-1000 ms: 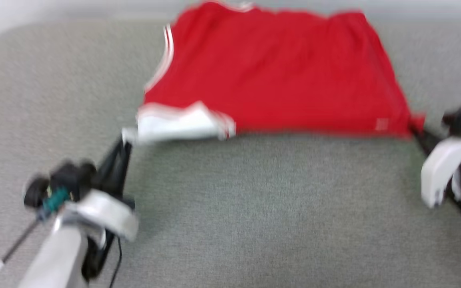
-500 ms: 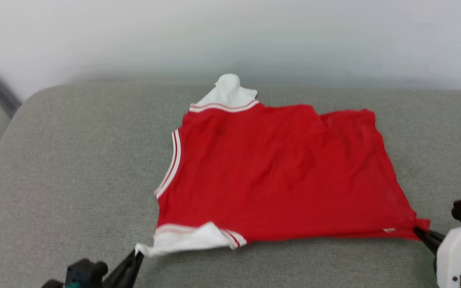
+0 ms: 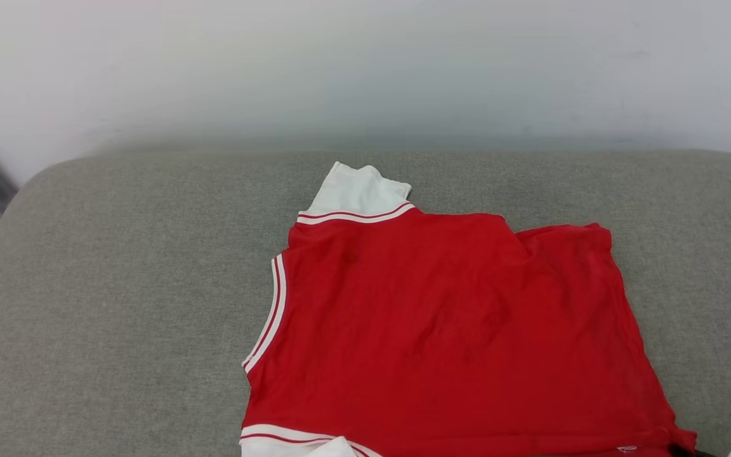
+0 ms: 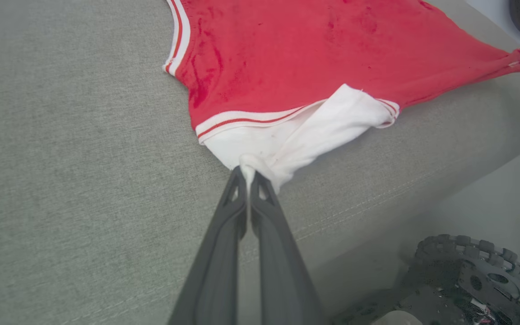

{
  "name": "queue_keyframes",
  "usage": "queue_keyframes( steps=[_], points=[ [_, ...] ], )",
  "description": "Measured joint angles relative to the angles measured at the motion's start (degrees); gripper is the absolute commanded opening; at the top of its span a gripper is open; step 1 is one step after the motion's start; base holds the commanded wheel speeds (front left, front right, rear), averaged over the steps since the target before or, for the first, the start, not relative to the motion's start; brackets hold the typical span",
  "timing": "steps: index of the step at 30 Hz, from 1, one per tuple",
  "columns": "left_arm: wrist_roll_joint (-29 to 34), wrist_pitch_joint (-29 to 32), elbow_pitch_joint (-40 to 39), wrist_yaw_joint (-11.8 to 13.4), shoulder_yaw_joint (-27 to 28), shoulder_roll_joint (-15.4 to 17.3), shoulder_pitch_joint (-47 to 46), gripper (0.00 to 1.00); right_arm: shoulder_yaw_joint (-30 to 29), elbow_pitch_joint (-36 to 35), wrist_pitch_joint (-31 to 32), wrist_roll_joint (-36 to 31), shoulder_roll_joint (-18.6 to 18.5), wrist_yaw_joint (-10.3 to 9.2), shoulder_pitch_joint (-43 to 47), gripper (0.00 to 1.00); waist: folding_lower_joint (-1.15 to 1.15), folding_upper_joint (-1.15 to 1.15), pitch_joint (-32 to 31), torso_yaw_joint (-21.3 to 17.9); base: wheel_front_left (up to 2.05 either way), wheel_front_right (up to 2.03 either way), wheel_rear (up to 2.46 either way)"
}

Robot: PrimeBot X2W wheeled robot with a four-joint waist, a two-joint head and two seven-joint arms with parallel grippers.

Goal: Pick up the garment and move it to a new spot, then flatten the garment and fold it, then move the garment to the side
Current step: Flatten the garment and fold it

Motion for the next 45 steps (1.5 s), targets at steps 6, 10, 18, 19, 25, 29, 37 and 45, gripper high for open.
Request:
queue_keyframes(
  steps=[6,10,18,19,25,29,37,45],
  points=[
    [0.7,-1.9,-2.6,0.3,1.2,0.2,-1.3,0.0,-3.9,-6.1,1.2,-1.0,1.8,-0.01,2.2,0.0,0.0,0.0,1.1,-0.6,0.0,0.0,0.0],
    [0.9,-3.6,-3.5,0.2,2.2,0.2,-4.4,0.0,-5.5,-8.2,1.6,-1.0,2.2,-0.01,1.6,0.0,0.01,0.0,1.9,-0.8,0.0,0.0,0.0],
    [1.5,-4.1,-2.8,-0.2,3.2,-1.0,-15.0,0.0,-5.4,-9.5,2.9,-3.3,0.9,-0.01,-4.5,0.0,0.01,0.0,6.0,-1.0,0.0,0.0,0.0],
    [1.8,-4.0,-2.2,-0.3,2.9,-1.1,-16.4,0.0,-5.2,-9.0,3.2,-3.6,0.8,-0.01,-5.6,0.0,0.01,0.0,6.6,-1.0,0.0,0.0,0.0],
    [2.9,-2.5,3.9,-0.8,1.5,-2.3,-24.1,0.0,-2.3,-4.8,4.2,-4.6,0.8,-0.01,-12.8,0.0,0.02,0.0,11.0,-1.2,0.0,0.0,0.0],
    [4.3,-3.1,9.2,-1.3,0.3,-3.0,-28.9,0.0,0.1,-1.1,3.6,-5.1,0.8,-0.01,-17.3,0.0,0.02,0.0,14.1,-1.3,0.0,0.0,0.0],
    [6.3,-6.4,20.3,-1.8,-2.3,-5.4,-34.2,0.0,4.1,5.9,0.6,-6.6,1.8,-0.01,-22.1,0.0,0.02,0.0,16.7,-1.0,0.0,0.0,0.0],
    [5.3,-10.1,27.0,-0.4,-2.1,-8.9,-34.5,1.0,4.1,10.1,-3.3,-5.8,3.3,-0.01,-22.3,1.0,0.02,0.0,12.9,-0.9,0.0,0.0,0.0]
  ],
)
